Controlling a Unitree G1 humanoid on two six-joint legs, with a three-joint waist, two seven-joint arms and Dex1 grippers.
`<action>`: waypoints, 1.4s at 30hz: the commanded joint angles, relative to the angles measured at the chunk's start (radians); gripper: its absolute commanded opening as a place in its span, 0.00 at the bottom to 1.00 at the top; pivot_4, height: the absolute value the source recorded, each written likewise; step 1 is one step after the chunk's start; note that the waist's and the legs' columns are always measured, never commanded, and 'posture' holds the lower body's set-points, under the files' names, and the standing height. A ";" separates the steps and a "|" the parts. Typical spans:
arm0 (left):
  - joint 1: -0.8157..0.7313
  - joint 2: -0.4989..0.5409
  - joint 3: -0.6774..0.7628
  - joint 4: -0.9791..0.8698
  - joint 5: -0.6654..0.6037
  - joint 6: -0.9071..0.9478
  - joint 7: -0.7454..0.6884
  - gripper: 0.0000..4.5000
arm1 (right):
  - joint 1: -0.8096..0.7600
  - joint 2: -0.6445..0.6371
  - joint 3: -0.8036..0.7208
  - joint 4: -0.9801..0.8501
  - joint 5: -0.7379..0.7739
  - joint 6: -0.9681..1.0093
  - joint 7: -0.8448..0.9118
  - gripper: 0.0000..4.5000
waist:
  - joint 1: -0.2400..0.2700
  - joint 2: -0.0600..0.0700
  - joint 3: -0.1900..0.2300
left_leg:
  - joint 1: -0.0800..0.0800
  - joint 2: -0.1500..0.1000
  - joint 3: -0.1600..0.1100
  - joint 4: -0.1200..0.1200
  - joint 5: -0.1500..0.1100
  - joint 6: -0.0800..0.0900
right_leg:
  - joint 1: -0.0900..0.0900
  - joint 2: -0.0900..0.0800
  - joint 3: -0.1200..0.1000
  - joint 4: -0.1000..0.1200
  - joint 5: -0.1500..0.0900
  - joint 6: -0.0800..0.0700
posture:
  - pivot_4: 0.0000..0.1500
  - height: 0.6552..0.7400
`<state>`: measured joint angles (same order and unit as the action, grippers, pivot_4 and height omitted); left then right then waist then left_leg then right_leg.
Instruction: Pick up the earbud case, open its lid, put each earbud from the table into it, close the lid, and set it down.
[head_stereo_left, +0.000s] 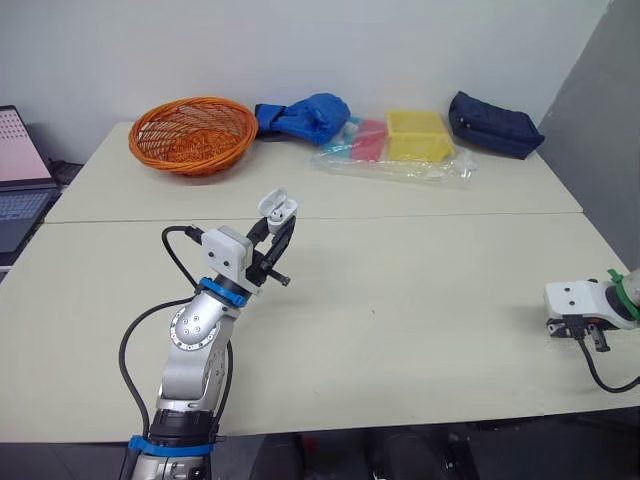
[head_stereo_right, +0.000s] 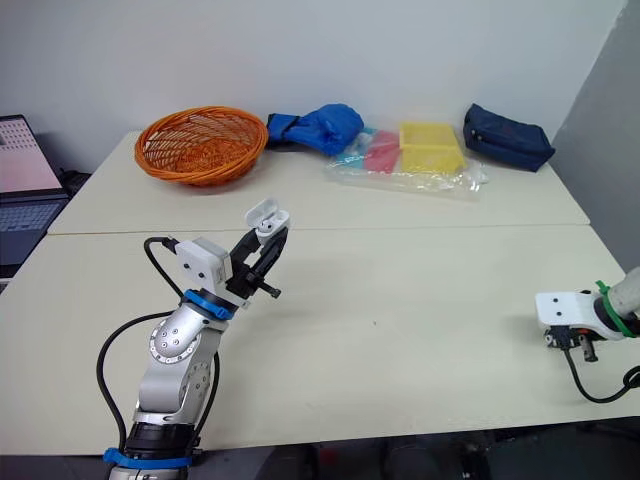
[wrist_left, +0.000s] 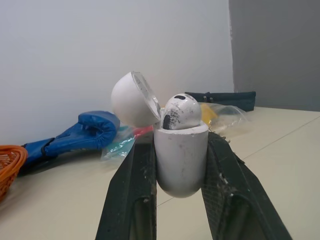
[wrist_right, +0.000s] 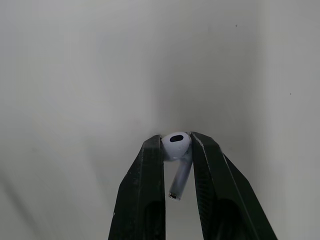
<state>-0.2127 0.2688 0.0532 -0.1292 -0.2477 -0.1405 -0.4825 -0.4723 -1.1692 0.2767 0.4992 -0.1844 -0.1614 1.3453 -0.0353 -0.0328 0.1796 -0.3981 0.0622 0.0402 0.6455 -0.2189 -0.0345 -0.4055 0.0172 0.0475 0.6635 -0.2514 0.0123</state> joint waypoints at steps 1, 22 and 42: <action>-0.009 0.003 -0.001 -0.057 0.001 -0.009 0.006 0.17 | -0.006 0.019 -0.027 0.006 -0.014 0.011 -0.047 0.09 | -0.001 0.000 0.000 | 0.000 0.000 0.000 0.000 0.000 0.000 | 0.000 0.000 0.000 0.000 0.001 -0.001 | 1.00 1.00; -0.028 0.000 -0.006 -0.044 -0.004 -0.004 0.001 0.17 | 0.035 -0.001 -0.048 0.032 -0.068 -0.072 -0.074 0.38 | 0.003 -0.001 -0.001 | 0.000 0.000 0.001 0.000 0.001 0.002 | 0.000 0.000 0.001 0.000 0.002 0.000 | 1.00 1.00; -0.025 -0.012 -0.011 -0.028 0.006 -0.023 0.017 0.17 | 0.041 -0.030 -0.071 0.026 -0.041 -0.081 -0.012 0.38 | 0.006 -0.001 -0.001 | 0.000 -0.001 0.001 -0.001 0.001 0.002 | 0.000 -0.001 0.001 0.000 0.004 0.004 | 1.00 1.00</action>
<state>-0.2195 0.2646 0.0452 -0.1462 -0.2461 -0.1396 -0.4701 -0.4478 -1.1732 0.2201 0.5443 -0.2423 -0.2511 1.3128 -0.0290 -0.0337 0.1790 -0.3984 0.0613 0.0410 0.6447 -0.2177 -0.0328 -0.4056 0.0164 0.0479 0.6635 -0.2479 0.0165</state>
